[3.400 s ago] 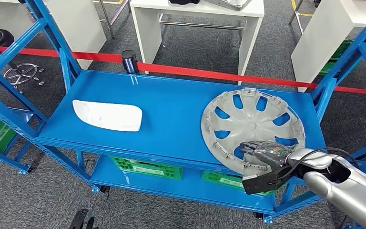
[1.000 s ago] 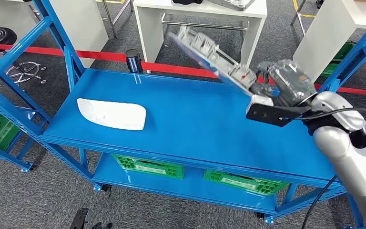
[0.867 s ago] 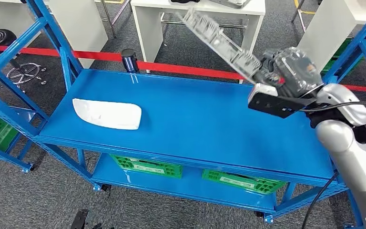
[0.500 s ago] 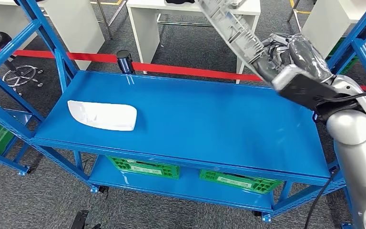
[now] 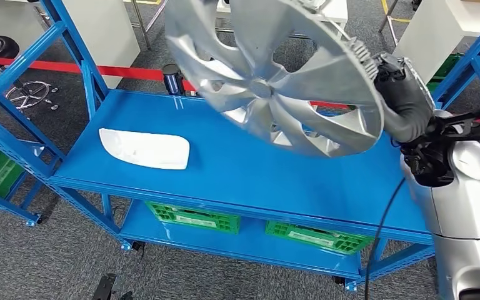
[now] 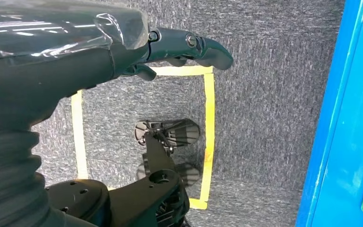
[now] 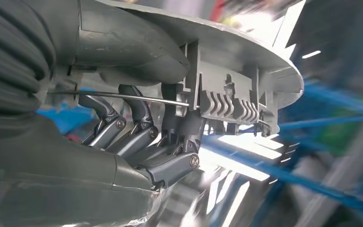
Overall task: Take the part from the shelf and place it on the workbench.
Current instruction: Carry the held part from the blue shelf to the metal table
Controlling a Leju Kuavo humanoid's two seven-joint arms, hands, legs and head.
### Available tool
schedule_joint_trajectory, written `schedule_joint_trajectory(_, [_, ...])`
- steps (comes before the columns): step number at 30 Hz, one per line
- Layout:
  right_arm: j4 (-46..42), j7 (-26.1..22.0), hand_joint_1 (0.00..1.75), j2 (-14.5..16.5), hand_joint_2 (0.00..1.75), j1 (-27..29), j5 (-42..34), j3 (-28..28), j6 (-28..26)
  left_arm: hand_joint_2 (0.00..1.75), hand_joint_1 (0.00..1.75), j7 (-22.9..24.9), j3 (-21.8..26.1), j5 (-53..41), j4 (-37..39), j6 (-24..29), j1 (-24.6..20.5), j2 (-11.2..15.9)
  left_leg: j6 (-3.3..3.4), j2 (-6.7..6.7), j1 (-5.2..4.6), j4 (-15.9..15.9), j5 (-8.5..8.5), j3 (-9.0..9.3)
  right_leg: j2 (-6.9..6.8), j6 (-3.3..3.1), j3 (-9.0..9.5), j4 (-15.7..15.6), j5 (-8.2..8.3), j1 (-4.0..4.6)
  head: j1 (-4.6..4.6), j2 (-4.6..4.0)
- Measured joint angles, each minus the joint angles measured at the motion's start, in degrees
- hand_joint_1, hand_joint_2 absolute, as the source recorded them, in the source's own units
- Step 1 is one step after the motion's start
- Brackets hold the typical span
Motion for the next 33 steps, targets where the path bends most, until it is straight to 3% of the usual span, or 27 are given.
schedule_joint_trajectory(2, [0.8, 0.3, 1.75, 1.1, 1.75, 0.1, -3.2, -0.1, 1.2, 1.75, 0.0, -0.1, -0.1, 0.0, 0.2, 0.0, 0.2, 0.1, -0.58, -0.01, -0.14, 0.5, -0.24, -0.33, 0.07, -0.86, 1.25, -2.4, 0.54, 0.24, -0.01, -0.01])
schedule_joint_trajectory(5, [1.6, 0.5, 1.75, 2.4, 1.75, 0.3, -4.2, -0.2, 1.8, 1.75, 0.0, -0.2, -0.1, 0.1, 0.4, 0.0, 0.5, 0.1, -1.32, 0.02, 0.1, 1.3, -0.87, -0.84, 0.18, -1.88, 1.28, -2.4, 0.85, 0.2, -0.05, -0.01])
schedule_joint_trajectory(7, [1.9, 0.6, 1.75, 2.9, 1.75, 0.3, -4.3, -0.2, 1.9, 1.75, 0.0, -0.2, -0.1, 0.1, 0.4, 0.0, 0.6, 0.1, -2.01, 0.04, 0.4, 5.6, -3.49, -2.75, 0.16, -2.27, 1.35, -2.5, 0.95, -0.04, -0.15, -0.01])
schedule_joint_trajectory(9, [2.3, 1.1, 1.75, 3.3, 1.75, 0.5, -5.1, -0.2, 2.2, 1.75, 0.0, -0.2, -0.2, 0.1, 0.5, 0.0, 0.7, 0.1, -2.55, 0.06, 0.69, 13.1, -6.98, -6.12, 0.15, -2.43, 1.32, -2.5, 0.96, 0.09, -0.22, -0.01])
schedule_joint_trajectory(11, [2.6, 2.5, 1.75, 3.8, 1.75, 0.9, -8.3, -0.2, 3.0, 1.75, 0.0, -0.2, -0.2, 0.3, 0.5, 0.1, 0.9, 0.1, -2.65, 0.07, 0.83, 17.1, -7.79, -7.98, 0.18, -2.44, 1.33, -2.5, 0.95, 0.22, -0.23, -0.01])
schedule_joint_trajectory(12, [2.8, 3.3, 1.75, 4.1, 1.75, 1.2, -10.6, -0.2, 3.5, 1.75, 0.0, -0.2, -0.3, 0.4, 0.5, 0.1, 0.9, 0.1, -2.53, 0.07, 0.85, 15.8, -6.65, -7.39, 0.23, -2.43, 1.36, -2.5, 0.95, 0.26, -0.23, -0.01])
schedule_joint_trajectory(14, [2.9, 4.9, 1.75, 5.0, 1.75, 1.6, -15.2, -0.1, 4.4, 1.75, 0.0, -0.2, -0.3, 0.6, 0.5, 0.4, 0.9, 0.2, -1.95, 0.02, 0.75, 8.3, -2.98, -3.73, 0.37, -2.4, 1.45, -2.5, 0.94, 0.3, -0.23, 0.0])
schedule_joint_trajectory(16, [3.0, 6.3, 1.75, 6.1, 1.75, 2.2, -19.2, 0.1, 5.3, 1.75, 0.0, -0.2, -0.4, 0.9, 0.5, 0.7, 0.9, 0.3, -1.32, 0.01, 0.41, 2.2, -1.13, -0.49, 0.47, -2.25, 1.37, -2.5, 1.0, 0.48, -0.21, 0.0])
schedule_joint_trajectory(20, [2.6, 9.3, 1.75, 8.4, 1.75, 4.5, -26.2, 0.9, 7.7, 1.75, 0.0, -0.3, -1.0, 1.2, 0.6, 1.0, 0.8, 0.5, -0.44, 0.07, 0.11, 0.0, -0.68, 0.64, 0.38, -1.52, 1.07, -2.6, 1.03, 0.45, -0.18, -0.01])
schedule_joint_trajectory(22, [2.0, 10.4, 1.75, 9.3, 1.75, 5.7, -28.6, 1.3, 9.3, 1.75, 0.0, -0.3, -1.4, 1.3, 0.6, 1.1, 0.8, 0.4, 0.25, 0.18, 0.32, -1.0, -0.03, 1.06, 0.27, -1.65, -0.49, 0.6, -0.74, 0.52, -0.1, -0.01])
schedule_joint_trajectory(24, [1.1, 10.8, 1.75, 10.0, 1.75, 7.3, -30.0, 1.8, 11.2, 1.75, 0.0, -0.3, -1.7, 1.3, 0.6, 1.1, 0.8, 0.3, 0.51, 0.2, 0.3, -1.2, 0.13, 1.05, 0.24, -2.1, -3.77, 7.8, -3.75, 0.52, -0.05, -0.01])
schedule_joint_trajectory(26, [-0.3, 10.6, 1.75, 10.6, 1.75, 9.8, -29.9, 2.3, 13.7, 1.75, 0.0, -0.3, -2.1, 1.4, 0.7, 1.3, 0.9, 0.3, 0.53, 0.13, 0.28, -1.1, 0.11, 1.02, 0.22, -1.87, -6.02, 12.8, -5.16, 0.46, -0.05, 0.0])
schedule_joint_trajectory(27, [-1.2, 10.4, 1.75, 10.8, 1.75, 11.1, -29.4, 2.6, 15.0, 1.75, 0.0, -0.2, -2.4, 1.5, 0.7, 1.5, 0.9, 0.2, 0.51, 0.06, 0.31, -1.1, 0.08, 1.02, 0.2, -1.46, -5.72, 12.3, -4.7, 0.38, -0.05, 0.0])
schedule_joint_trajectory(28, [-2.2, 10.1, 1.75, 11.1, 1.75, 12.5, -28.7, 3.0, 16.2, 1.75, 0.0, 0.0, -2.5, 1.7, 0.7, 1.8, 1.0, 0.1, 0.42, 0.0, 0.35, -1.0, 0.03, 1.02, 0.16, -0.95, -4.29, 9.6, -3.54, 0.27, -0.04, 0.0])
schedule_joint_trajectory(30, [-4.1, 9.6, 1.75, 11.7, 1.75, 14.9, -27.7, 3.7, 17.7, 1.75, 0.0, 0.2, -2.7, 2.2, 0.7, 2.4, 1.2, 0.0, -0.07, -0.09, 0.26, -0.4, -0.32, 0.86, -0.02, -0.39, -0.01, 1.6, -1.01, 0.17, -0.04, -0.01])
schedule_joint_trajectory(31, [-5.0, 9.4, 1.75, 12.0, 1.75, 15.9, -27.4, 4.2, 18.2, 1.75, 0.0, 0.4, -2.8, 2.4, 0.8, 2.8, 1.3, -0.1, -0.39, -0.07, 0.18, 0.0, -0.55, 0.71, -0.04, -0.56, 1.5, -1.1, -0.25, 0.21, -0.08, -0.01])
schedule_joint_trajectory(33, [-6.4, 9.1, 1.75, 12.8, 1.75, 17.9, -27.2, 5.0, 19.1, 1.75, 0.0, 0.6, -2.8, 2.5, 0.8, 3.8, 1.6, -0.2, -1.03, -0.02, 0.12, 0.4, -0.76, 0.48, 0.05, -1.41, 2.35, -2.7, 0.05, 0.53, -0.14, -0.01])
